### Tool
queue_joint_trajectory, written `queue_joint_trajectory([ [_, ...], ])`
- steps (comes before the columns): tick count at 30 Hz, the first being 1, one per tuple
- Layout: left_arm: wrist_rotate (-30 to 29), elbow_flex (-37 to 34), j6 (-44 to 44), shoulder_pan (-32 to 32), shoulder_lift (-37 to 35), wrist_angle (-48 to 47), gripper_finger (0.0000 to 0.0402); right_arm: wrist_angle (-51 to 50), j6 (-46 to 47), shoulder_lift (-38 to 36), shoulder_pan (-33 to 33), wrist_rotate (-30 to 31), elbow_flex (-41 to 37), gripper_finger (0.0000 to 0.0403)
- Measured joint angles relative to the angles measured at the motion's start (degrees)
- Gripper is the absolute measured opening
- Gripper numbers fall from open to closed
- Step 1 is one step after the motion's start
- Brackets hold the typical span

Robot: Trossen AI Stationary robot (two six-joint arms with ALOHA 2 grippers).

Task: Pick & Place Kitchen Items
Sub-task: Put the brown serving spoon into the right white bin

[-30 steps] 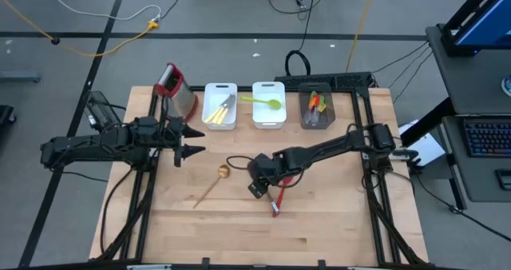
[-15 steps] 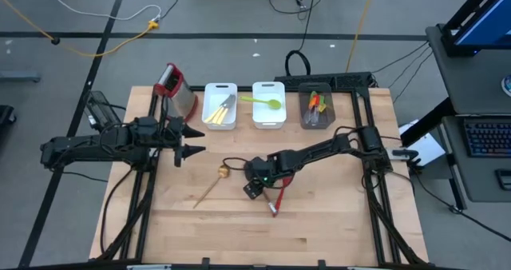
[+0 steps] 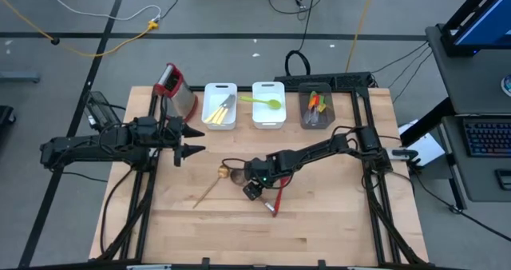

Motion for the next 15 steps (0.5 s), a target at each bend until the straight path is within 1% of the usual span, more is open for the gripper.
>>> queue_joint_trajectory([
  [8, 0.00, 0.00, 0.02, 0.00, 0.01, -0.02, 0.0285, 0.46, -0.11, 0.04, 0.23, -0.05, -0.04, 0.0249],
  [15, 0.00, 0.00, 0.08, 0.00, 0.00, -0.03, 0.0285, 0.55, -0.30, 0.04, 1.27, 3.65, -0.07, 0.0247],
])
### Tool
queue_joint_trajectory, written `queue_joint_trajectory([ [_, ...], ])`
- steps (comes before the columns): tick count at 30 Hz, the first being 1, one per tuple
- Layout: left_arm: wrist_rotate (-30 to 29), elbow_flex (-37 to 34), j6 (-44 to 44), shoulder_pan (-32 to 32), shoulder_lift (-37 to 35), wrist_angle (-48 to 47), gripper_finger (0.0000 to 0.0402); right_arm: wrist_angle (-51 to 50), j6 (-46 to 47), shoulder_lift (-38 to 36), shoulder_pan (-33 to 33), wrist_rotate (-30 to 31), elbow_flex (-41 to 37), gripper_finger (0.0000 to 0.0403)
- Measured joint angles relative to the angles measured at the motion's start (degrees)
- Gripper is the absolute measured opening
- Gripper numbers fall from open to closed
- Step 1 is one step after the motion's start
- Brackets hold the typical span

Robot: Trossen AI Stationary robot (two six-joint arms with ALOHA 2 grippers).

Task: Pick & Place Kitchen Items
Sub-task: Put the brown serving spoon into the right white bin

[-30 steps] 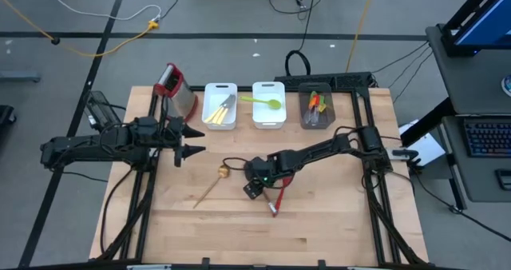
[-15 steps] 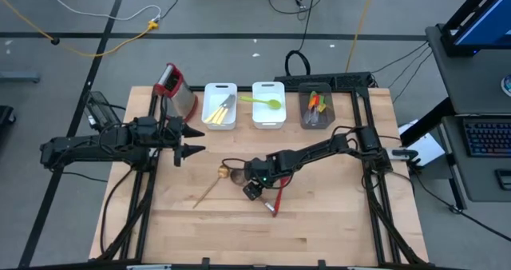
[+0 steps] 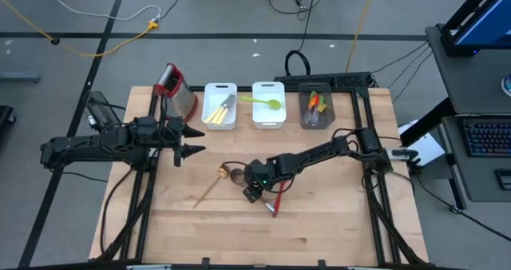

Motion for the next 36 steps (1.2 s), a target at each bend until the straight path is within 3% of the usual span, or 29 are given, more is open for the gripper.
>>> queue_joint_trajectory([
  [19, -0.81, 0.00, 0.45, 0.00, 0.02, -0.01, 0.0285, -0.10, -1.66, -0.02, 0.39, 4.19, -1.31, 0.0247],
  [26, -4.27, 0.00, 0.43, 0.00, 0.01, 0.00, 0.0285, -3.21, -1.29, 0.04, 0.53, 10.53, -1.31, 0.0247],
  [36, -4.48, 0.00, 0.43, 0.00, 0.01, 0.08, 0.0285, -10.45, -1.09, 0.26, 0.35, 19.57, -1.33, 0.0246],
])
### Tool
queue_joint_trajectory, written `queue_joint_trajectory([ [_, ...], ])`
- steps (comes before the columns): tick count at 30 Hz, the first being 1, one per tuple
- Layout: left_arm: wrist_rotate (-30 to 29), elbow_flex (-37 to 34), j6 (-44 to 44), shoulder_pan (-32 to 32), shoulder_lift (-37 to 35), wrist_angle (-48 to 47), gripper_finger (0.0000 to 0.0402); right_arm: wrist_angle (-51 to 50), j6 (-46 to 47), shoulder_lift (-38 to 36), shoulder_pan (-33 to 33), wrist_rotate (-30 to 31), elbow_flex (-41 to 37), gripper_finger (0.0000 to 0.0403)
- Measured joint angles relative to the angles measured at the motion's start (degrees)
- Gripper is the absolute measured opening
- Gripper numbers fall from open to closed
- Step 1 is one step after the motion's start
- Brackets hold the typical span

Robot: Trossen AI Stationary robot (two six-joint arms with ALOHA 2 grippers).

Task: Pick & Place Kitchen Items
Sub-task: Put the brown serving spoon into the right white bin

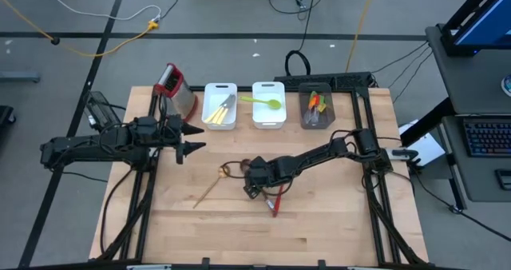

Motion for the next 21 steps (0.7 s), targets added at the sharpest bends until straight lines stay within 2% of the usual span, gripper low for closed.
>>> queue_joint_trajectory([
  [7, -0.04, 0.00, -0.02, 0.00, -0.01, 0.03, 0.0285, -2.87, 0.51, 0.01, -0.19, 0.52, 0.00, 0.0244],
  [10, -0.04, 0.00, -0.02, 0.00, 0.01, 0.07, 0.0285, -5.32, 1.81, 0.00, -0.53, 0.27, 0.00, 0.0229],
  [21, -0.04, 0.00, -0.02, 0.00, 0.00, 0.10, 0.0285, -3.40, 4.42, -0.13, -0.57, -0.49, -0.04, 0.0097],
])
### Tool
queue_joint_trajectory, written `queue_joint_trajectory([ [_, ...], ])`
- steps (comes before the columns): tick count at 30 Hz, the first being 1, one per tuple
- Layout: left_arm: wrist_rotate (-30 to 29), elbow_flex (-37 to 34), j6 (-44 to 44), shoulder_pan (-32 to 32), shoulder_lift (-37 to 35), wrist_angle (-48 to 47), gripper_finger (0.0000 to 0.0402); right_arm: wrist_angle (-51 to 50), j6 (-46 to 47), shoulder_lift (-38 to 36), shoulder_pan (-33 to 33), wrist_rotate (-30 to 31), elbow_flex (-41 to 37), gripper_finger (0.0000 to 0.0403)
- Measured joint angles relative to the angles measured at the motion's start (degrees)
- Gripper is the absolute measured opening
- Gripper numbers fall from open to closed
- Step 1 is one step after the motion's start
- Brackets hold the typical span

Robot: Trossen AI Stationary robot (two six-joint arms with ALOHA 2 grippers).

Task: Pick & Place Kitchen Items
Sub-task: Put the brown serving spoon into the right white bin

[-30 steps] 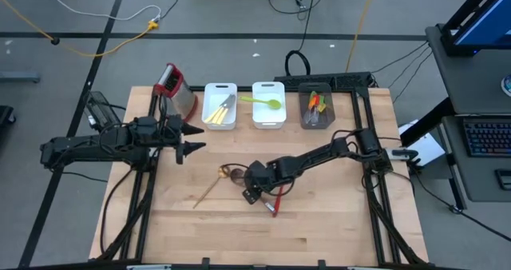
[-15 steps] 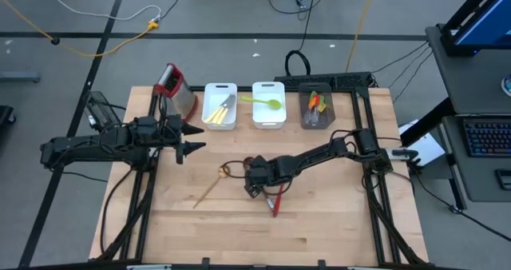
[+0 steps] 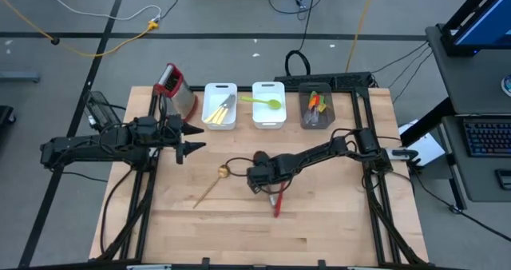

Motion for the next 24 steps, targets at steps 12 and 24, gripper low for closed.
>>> queue_joint_trajectory([
  [12, 0.00, 0.00, 0.00, 0.00, 0.01, -0.01, 0.0285, 3.42, 5.02, -0.13, -0.10, 1.22, 0.01, 0.0025],
  [24, 0.00, 0.00, 0.00, 0.00, -0.01, -0.01, 0.0285, 9.94, 5.70, -4.85, -0.64, 2.46, -0.26, 0.0025],
])
